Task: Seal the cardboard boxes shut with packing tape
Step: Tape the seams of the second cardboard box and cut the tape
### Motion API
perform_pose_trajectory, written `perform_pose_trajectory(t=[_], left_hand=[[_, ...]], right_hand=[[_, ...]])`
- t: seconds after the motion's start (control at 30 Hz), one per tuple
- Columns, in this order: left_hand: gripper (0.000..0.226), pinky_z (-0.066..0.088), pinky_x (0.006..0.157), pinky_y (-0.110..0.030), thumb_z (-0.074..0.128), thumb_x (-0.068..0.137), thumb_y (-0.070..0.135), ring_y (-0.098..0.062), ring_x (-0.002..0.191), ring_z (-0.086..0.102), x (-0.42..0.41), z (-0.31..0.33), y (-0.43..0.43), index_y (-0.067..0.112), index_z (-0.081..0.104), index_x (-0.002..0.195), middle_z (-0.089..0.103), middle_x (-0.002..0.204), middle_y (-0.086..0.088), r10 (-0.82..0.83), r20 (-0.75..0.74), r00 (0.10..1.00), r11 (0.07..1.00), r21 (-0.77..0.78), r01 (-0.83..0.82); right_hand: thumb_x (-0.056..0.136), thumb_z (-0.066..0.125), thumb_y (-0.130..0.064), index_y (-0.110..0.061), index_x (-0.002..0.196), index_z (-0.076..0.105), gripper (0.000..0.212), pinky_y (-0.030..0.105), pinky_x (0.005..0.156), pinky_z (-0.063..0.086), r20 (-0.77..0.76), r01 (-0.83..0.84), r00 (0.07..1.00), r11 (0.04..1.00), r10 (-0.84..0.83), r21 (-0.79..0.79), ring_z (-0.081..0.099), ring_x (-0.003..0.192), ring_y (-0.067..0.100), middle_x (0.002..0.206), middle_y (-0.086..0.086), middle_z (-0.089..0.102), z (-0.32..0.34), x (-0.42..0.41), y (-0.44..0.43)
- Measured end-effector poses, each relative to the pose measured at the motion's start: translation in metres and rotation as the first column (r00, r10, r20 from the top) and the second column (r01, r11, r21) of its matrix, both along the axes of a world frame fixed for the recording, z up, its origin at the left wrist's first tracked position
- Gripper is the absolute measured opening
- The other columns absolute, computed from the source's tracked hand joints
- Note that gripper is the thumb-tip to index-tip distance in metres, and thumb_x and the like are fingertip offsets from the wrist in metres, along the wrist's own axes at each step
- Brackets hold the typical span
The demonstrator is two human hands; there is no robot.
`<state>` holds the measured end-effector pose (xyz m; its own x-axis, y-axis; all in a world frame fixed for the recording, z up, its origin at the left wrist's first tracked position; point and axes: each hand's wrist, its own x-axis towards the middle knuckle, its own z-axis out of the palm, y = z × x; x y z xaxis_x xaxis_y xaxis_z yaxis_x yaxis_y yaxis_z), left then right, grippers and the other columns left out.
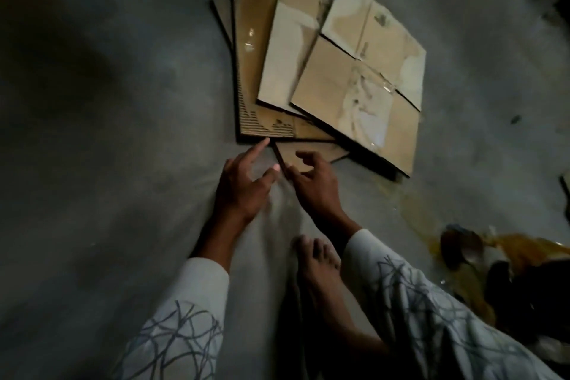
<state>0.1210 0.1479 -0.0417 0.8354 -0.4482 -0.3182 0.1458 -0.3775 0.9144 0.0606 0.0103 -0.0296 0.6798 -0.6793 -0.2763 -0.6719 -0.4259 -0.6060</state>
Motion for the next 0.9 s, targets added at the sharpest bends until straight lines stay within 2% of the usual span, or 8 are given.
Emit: perform_pose_trajectory(t=[0.3, 0.53, 0.57, 0.63, 0.73, 0.8, 0.83, 0.9], left_hand=[[0.039, 0.053, 0.101, -0.042, 0.072, 0.07, 0.043, -0.009, 0.107, 0.068, -0.028, -0.018, -0.038, 0.047, 0.068, 0.109, 0.074, 0.109, 0.007, 0.029, -0.277, 0.96, 0.991, -0.116, -0.063], [0.032, 0.046, 0.078, -0.024, 0.076, 0.082, 0.031, -0.013, 0.098, 0.072, -0.058, -0.033, -0.065, 0.033, 0.071, 0.114, 0.077, 0.101, 0.006, -0.022, -0.382, 0.924, 0.993, -0.112, -0.023], [0.03, 0.045, 0.076, -0.023, 0.075, 0.086, 0.027, -0.013, 0.097, 0.072, -0.061, -0.033, -0.067, 0.032, 0.071, 0.115, 0.077, 0.101, 0.004, -0.027, -0.39, 0.92, 0.994, -0.106, -0.016], [0.024, 0.046, 0.075, -0.025, 0.073, 0.089, 0.019, -0.015, 0.091, 0.071, -0.067, -0.028, -0.07, 0.029, 0.071, 0.111, 0.077, 0.1, -0.004, -0.012, -0.423, 0.906, 0.995, -0.099, -0.033], [0.019, 0.047, 0.073, -0.032, 0.069, 0.092, 0.016, -0.023, 0.086, 0.063, -0.069, -0.007, -0.079, 0.021, 0.071, 0.11, 0.075, 0.104, -0.014, 0.08, -0.535, 0.841, 0.978, -0.121, -0.17], [0.033, 0.047, 0.068, -0.032, 0.071, 0.091, 0.027, -0.023, 0.093, 0.061, -0.066, 0.014, -0.087, 0.015, 0.066, 0.122, 0.073, 0.108, -0.01, 0.146, -0.614, 0.776, 0.947, -0.141, -0.289], [0.05, 0.05, 0.069, -0.033, 0.075, 0.086, 0.04, -0.02, 0.099, 0.063, -0.063, 0.027, -0.089, 0.018, 0.062, 0.129, 0.071, 0.114, -0.004, 0.178, -0.632, 0.754, 0.933, -0.134, -0.333], [0.081, 0.058, 0.078, -0.044, 0.083, 0.068, 0.059, -0.02, 0.109, 0.066, -0.054, 0.064, -0.085, 0.026, 0.056, 0.137, 0.069, 0.122, 0.002, 0.242, -0.654, 0.717, 0.894, -0.137, -0.427]], right_hand=[[0.09, 0.059, -0.039, -0.017, 0.137, 0.045, 0.054, 0.052, 0.098, 0.037, -0.342, -0.238, 0.939, 0.792, 0.04, -0.562, 0.039, 0.132, 0.032, 0.145, 0.009, 0.041, -0.026, -0.013, -0.141], [0.098, 0.054, -0.041, -0.008, 0.152, 0.029, 0.069, 0.053, 0.101, 0.044, -0.476, -0.483, 0.85, 0.695, 0.227, -0.532, 0.041, 0.134, 0.042, 0.157, 0.018, 0.032, -0.015, 0.007, -0.208], [0.099, 0.052, -0.04, -0.007, 0.154, 0.025, 0.069, 0.054, 0.105, 0.042, -0.544, -0.579, 0.785, 0.666, 0.297, -0.471, 0.04, 0.136, 0.044, 0.158, 0.02, 0.029, -0.021, -0.008, -0.186], [0.104, 0.041, -0.027, -0.015, 0.157, 0.022, 0.057, 0.052, 0.112, 0.036, -0.512, -0.546, 0.811, 0.684, 0.284, -0.485, 0.036, 0.141, 0.043, 0.158, 0.02, 0.03, -0.019, -0.069, -0.135], [0.103, 0.035, -0.027, -0.027, 0.142, 0.038, 0.039, 0.048, 0.096, 0.048, -0.504, -0.551, 0.783, 0.784, 0.365, -0.287, 0.055, 0.125, 0.037, 0.136, 0.013, 0.055, -0.063, -0.178, -0.037], [0.106, 0.032, -0.033, -0.031, 0.141, 0.037, 0.035, 0.047, 0.099, 0.044, -0.501, -0.651, 0.744, 0.645, 0.442, -0.399, 0.052, 0.126, 0.036, 0.137, 0.011, 0.052, -0.067, -0.157, -0.032], [0.107, 0.033, -0.035, -0.033, 0.145, 0.036, 0.038, 0.046, 0.104, 0.039, -0.542, -0.677, 0.707, 0.658, 0.455, -0.329, 0.047, 0.131, 0.037, 0.145, 0.012, 0.047, -0.044, -0.148, -0.024], [0.107, 0.04, -0.031, -0.029, 0.152, 0.033, 0.046, 0.041, 0.107, 0.035, -0.365, -0.528, 0.829, 0.808, 0.424, -0.261, 0.047, 0.134, 0.035, 0.157, 0.011, 0.037, 0.013, -0.124, -0.021]])
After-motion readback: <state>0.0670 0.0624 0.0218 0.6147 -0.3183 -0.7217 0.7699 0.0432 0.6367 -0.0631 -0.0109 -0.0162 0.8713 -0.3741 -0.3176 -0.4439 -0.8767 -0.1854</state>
